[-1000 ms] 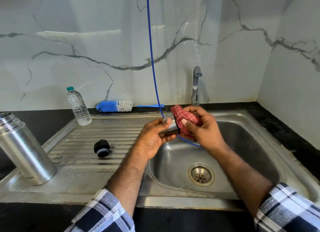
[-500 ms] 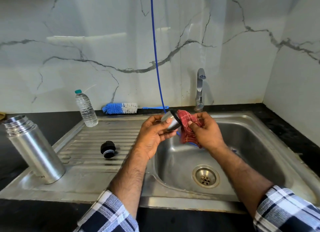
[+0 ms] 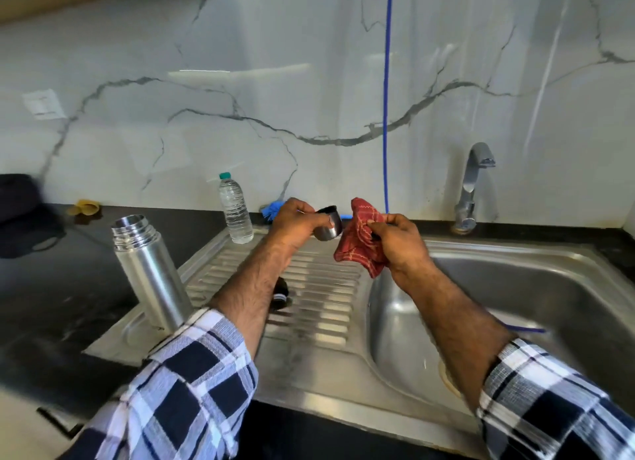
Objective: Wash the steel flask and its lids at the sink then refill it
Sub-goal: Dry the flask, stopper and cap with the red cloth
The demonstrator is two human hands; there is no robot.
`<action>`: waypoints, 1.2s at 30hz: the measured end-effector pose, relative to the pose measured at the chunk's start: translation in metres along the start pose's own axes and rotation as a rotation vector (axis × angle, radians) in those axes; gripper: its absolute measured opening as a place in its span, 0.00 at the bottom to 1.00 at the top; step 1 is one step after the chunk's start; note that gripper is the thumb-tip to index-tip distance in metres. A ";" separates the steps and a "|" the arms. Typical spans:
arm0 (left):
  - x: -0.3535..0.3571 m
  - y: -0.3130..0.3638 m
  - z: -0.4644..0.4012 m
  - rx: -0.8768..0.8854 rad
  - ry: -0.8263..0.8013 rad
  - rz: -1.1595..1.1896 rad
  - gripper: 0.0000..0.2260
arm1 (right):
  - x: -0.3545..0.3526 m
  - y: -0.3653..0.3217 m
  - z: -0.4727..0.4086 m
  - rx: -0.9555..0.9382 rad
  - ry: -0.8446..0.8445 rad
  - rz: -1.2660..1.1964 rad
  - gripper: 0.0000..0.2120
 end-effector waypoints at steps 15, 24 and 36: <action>-0.004 -0.069 -0.053 -0.246 -0.258 -0.517 0.18 | 0.047 0.053 -0.045 0.130 -0.013 0.343 0.08; -0.016 -0.064 -0.067 -0.163 -0.212 -0.766 0.21 | 0.049 0.045 -0.041 0.155 -0.048 0.353 0.08; -0.027 -0.056 -0.057 -0.164 -0.155 -0.808 0.18 | 0.048 0.026 -0.024 0.137 -0.058 0.342 0.08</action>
Point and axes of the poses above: each hand's wrist, its own z-axis away from the middle knuckle, its own x-axis out of the palm, y = z × x, the point moved 5 cm from there along -z, towards the middle knuckle, and after that the axes turned 2 degrees about -z, right-handed, at the moved point
